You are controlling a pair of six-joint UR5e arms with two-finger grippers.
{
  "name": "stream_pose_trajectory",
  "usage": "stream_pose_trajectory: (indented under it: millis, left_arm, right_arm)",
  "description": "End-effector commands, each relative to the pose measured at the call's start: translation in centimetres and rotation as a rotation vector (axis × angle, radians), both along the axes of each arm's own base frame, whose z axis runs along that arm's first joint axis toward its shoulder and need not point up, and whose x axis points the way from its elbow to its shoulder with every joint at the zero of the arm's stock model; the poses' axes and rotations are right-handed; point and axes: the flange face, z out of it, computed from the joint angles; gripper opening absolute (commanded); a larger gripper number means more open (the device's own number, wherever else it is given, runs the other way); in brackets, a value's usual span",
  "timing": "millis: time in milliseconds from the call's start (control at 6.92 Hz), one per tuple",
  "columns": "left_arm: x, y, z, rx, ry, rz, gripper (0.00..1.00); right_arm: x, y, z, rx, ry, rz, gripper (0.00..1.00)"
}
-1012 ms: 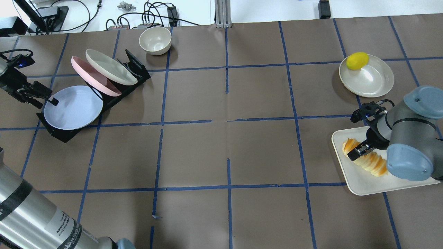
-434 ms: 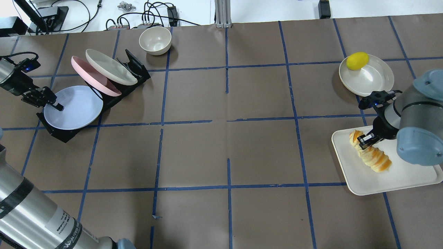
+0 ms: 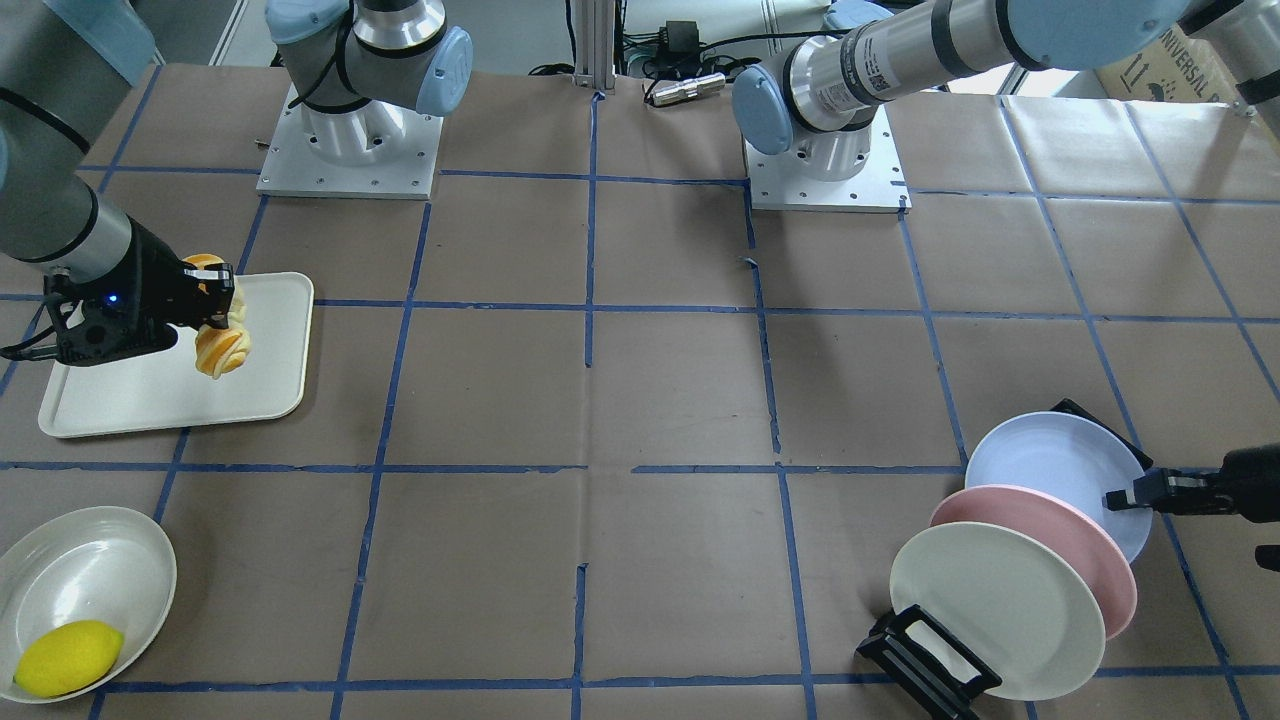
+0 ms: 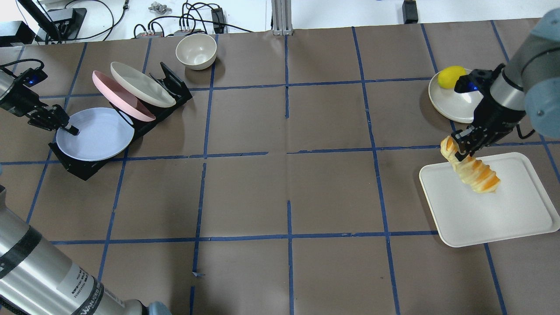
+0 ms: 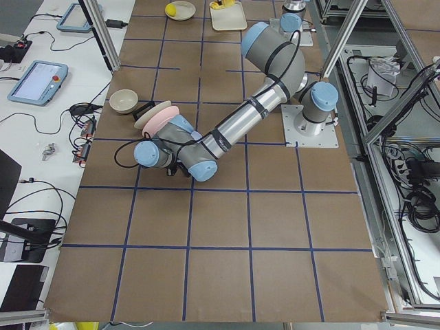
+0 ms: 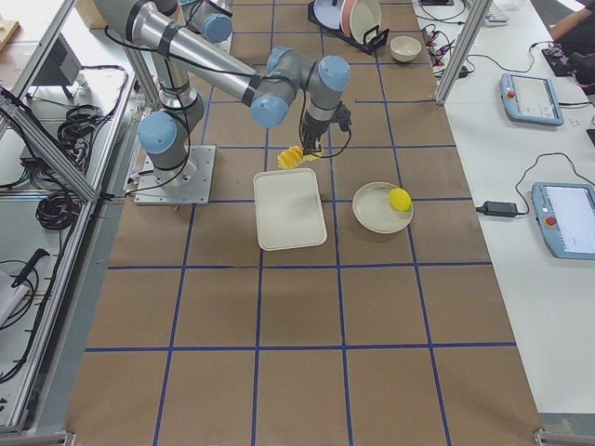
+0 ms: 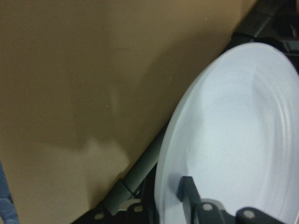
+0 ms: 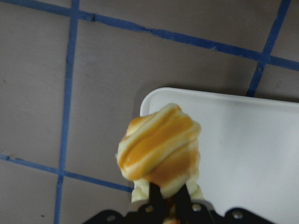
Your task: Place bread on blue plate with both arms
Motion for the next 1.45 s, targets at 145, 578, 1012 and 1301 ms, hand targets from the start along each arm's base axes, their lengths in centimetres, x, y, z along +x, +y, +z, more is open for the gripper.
stream_pose_trajectory:
  millis: [145, 578, 1012, 1301]
  left_arm:
    - [1.1, -0.5, 2.0, 0.020, -0.017, -0.012, 0.21]
    - [1.1, -0.5, 0.7, 0.036, -0.007, -0.015, 0.15]
    - [1.4, 0.0, 2.8, 0.056, -0.073, -0.051, 0.11]
    - [0.6, 2.0, 6.7, 0.083, -0.106, -0.087, 0.10]
  right_arm:
    - [14.1, -0.4, 12.2, -0.032, 0.076, -0.099, 0.21]
    - [16.6, 2.0, 13.5, 0.008, 0.092, -0.112, 0.13]
    - [16.6, 1.9, 13.2, 0.015, 0.096, -0.111, 0.13]
    - [16.6, 1.9, 13.1, 0.017, 0.095, -0.109, 0.14]
